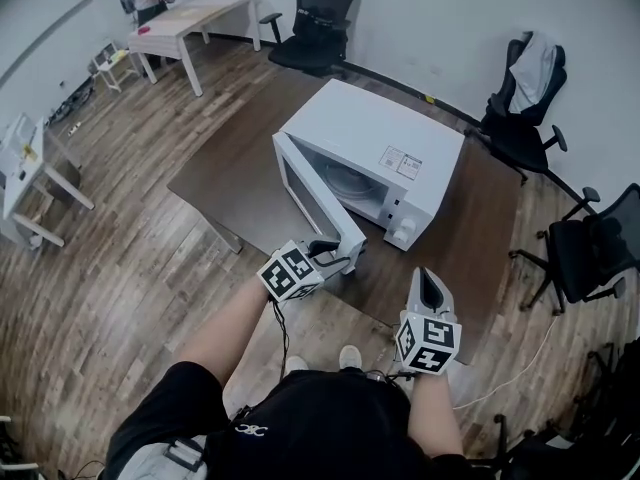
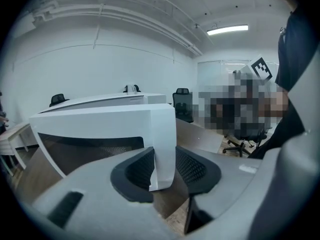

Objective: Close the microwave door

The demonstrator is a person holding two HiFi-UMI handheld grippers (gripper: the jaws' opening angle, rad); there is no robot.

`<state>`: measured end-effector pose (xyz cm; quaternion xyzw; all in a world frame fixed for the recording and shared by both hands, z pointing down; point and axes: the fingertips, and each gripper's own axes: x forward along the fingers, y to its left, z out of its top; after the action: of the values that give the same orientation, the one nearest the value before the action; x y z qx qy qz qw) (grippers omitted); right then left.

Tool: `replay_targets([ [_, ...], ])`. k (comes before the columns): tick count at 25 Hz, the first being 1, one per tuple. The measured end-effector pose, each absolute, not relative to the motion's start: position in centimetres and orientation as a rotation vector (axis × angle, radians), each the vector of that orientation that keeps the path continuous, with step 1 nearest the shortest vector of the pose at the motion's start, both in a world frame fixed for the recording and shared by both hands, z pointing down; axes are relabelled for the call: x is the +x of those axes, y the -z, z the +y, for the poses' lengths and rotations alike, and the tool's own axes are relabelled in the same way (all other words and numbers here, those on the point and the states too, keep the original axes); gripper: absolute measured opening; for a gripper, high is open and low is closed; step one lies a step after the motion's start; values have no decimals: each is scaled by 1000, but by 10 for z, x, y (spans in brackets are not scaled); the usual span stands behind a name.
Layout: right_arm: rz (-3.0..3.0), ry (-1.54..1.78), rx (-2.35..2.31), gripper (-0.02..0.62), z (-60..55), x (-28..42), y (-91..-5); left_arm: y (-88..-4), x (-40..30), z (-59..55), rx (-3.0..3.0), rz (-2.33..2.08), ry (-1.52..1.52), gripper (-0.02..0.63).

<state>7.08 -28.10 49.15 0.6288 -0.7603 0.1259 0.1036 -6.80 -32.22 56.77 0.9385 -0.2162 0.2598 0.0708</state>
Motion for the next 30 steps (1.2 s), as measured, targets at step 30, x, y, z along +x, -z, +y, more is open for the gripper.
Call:
replay_targets([
  [30,-2250,-365,1887,5,-351,162,-493,-568,15,-413,2790,-844,-757,146],
])
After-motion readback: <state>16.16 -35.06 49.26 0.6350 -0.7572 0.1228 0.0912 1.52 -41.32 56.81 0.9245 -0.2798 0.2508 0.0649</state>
